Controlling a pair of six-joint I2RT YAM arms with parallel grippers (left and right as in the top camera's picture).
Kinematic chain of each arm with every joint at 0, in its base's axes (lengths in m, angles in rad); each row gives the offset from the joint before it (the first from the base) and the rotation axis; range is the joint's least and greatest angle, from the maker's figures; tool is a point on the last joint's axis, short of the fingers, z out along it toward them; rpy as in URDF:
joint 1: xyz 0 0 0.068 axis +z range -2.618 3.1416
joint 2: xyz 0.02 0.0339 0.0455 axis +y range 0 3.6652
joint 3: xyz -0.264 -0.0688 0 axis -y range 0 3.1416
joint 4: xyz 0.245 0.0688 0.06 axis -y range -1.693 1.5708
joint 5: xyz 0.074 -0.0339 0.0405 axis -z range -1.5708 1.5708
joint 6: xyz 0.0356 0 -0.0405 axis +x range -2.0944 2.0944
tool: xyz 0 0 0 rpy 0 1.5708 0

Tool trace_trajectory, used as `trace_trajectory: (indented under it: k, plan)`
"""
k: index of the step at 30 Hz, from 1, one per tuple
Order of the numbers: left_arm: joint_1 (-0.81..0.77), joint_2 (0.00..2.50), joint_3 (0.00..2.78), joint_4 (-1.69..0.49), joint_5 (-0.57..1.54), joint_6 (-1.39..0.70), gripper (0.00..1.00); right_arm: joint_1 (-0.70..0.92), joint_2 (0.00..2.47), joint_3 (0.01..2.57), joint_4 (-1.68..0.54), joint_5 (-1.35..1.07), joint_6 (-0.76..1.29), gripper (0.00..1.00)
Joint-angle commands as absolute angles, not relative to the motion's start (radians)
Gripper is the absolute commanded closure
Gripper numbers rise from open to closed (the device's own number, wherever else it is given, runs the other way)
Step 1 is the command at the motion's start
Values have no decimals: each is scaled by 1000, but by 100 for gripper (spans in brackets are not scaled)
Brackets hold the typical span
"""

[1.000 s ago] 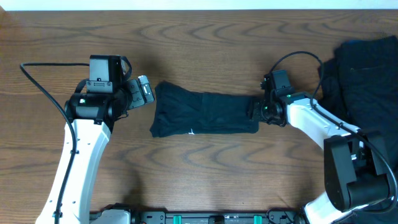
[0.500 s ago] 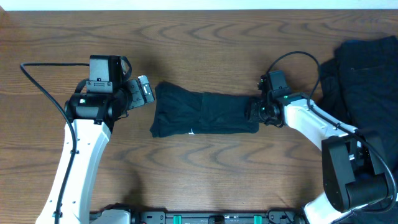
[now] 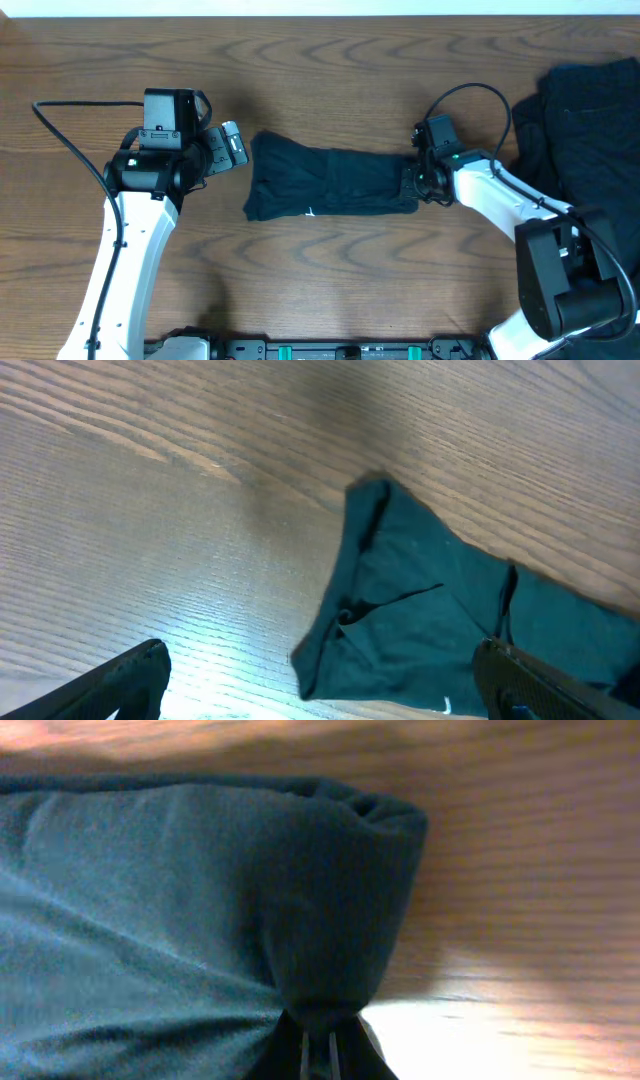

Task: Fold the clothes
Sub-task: 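Fold the right end leftward again onto the bundle with the right gripper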

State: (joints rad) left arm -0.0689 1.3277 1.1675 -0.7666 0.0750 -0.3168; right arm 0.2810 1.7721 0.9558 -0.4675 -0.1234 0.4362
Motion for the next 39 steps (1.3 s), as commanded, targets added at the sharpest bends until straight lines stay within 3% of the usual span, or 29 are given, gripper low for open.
trace_trajectory:
  k: [1,9,16,27,39]
  plan:
    - [-67,1326,1173,-770,67,-312,2,197,1771,976,-532,-75,405,99]
    - [-67,1326,1173,-770,67,-312,2,4,1745,1137,-805,-76,316,99]
    - [-67,1326,1173,-770,67,-312,2,-44,1708,1308,-974,-201,290,99]
    - [-67,1326,1173,-770,67,-312,2,135,1689,1424,-1046,-372,290,99]
    - [-67,1326,1173,-770,67,-312,2,381,1689,1418,-902,-358,275,99]
